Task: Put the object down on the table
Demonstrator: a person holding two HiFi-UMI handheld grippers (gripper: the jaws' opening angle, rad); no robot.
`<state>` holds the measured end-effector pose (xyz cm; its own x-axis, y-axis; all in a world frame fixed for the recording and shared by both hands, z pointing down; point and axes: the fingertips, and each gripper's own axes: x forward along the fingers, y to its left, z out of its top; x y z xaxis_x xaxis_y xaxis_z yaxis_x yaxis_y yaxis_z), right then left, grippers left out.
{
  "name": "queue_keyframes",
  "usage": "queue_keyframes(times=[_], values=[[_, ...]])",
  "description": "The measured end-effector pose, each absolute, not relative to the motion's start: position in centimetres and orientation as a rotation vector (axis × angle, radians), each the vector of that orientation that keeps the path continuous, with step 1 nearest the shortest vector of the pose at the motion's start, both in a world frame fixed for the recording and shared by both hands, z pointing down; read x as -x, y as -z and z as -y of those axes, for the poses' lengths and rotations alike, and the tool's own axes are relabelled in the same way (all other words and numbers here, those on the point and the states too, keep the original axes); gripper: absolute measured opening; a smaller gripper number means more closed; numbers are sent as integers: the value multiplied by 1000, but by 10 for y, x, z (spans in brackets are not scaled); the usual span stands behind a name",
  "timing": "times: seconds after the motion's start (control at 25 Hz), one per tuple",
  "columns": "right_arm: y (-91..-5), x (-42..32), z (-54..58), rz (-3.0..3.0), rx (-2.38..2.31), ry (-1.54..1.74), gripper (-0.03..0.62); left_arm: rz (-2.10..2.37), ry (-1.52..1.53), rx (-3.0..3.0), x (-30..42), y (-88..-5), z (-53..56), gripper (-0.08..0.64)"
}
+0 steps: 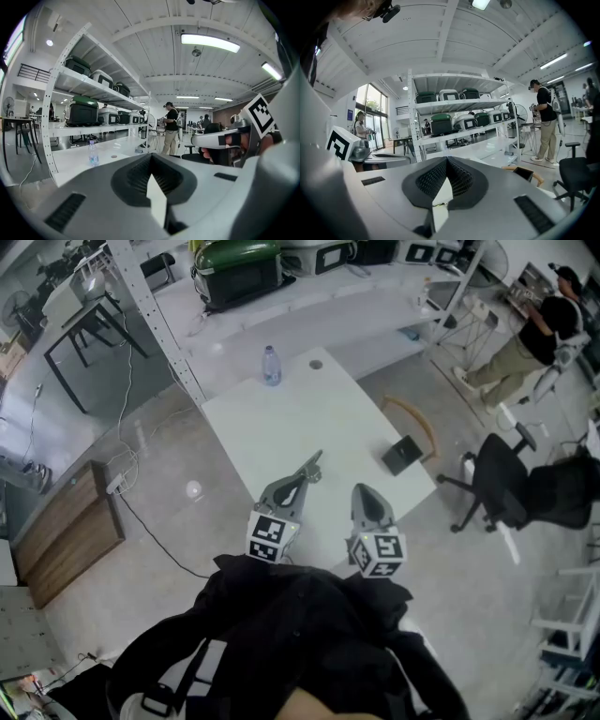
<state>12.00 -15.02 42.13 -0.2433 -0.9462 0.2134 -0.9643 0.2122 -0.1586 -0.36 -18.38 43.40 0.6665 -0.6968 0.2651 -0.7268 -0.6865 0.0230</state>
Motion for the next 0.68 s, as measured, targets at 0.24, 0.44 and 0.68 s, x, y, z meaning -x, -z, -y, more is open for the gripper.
queue_keyframes(times=[0.24, 0.44, 0.68], values=[[-417, -123, 155, 2410, -1896, -391, 2, 1183, -338, -2770, 1, -428, 185, 2], [-418, -124, 156, 2404, -1896, -383, 2, 1180, -325, -2777, 0, -428, 182, 2], [-413, -126, 163, 2410, -1891, -358, 2, 1189, -319, -2778, -1, -426, 189, 2]])
